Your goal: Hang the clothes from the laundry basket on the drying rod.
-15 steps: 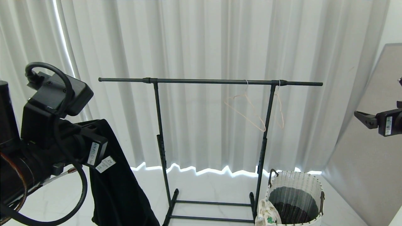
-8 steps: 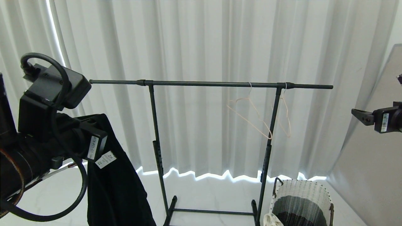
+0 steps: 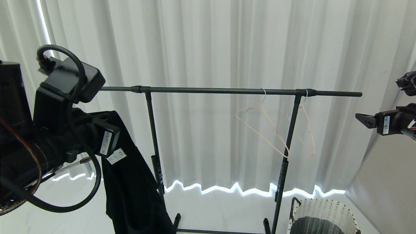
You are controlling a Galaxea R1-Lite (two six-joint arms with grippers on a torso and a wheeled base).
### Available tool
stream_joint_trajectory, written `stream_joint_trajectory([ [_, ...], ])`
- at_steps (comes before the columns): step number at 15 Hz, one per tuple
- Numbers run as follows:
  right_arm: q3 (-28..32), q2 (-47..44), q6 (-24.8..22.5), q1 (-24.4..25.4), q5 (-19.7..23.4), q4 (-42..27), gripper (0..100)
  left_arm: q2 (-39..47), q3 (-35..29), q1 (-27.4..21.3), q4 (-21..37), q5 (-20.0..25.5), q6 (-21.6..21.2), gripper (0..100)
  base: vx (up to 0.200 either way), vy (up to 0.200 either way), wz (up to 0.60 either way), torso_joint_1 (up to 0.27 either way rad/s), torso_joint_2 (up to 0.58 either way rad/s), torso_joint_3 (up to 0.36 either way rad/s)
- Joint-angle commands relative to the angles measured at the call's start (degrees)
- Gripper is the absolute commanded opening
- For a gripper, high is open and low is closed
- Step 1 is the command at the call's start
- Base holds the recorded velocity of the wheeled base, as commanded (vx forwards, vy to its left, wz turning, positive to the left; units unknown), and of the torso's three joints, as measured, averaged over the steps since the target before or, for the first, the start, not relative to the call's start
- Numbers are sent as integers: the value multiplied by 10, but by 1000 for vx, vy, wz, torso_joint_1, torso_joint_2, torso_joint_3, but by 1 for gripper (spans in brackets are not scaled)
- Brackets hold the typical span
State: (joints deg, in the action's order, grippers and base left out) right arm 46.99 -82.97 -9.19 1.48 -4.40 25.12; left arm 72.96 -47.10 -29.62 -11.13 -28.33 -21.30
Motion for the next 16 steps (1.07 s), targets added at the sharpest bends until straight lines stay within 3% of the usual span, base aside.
stream_joint_trajectory([
  [1,2,-28,-1,-1,0,0,100,12,-5,0,0,0,0,0,200,0,0,2,2,-2],
  [6,8,-70,1,-1,0,0,100,32,-21,0,0,0,1,0,200,0,0,0,2,3],
  [8,21,-90,23,1,0,-2,100,37,-21,0,0,0,0,0,200,0,0,-10,2,0],
  [12,54,-148,60,14,1,-3,100,50,-18,0,-35,0,0,0,0,0,0,13,2,1],
  [16,82,-206,136,35,0,-24,100,63,-17,0,-65,0,0,0,0,0,0,0,0,0],
])
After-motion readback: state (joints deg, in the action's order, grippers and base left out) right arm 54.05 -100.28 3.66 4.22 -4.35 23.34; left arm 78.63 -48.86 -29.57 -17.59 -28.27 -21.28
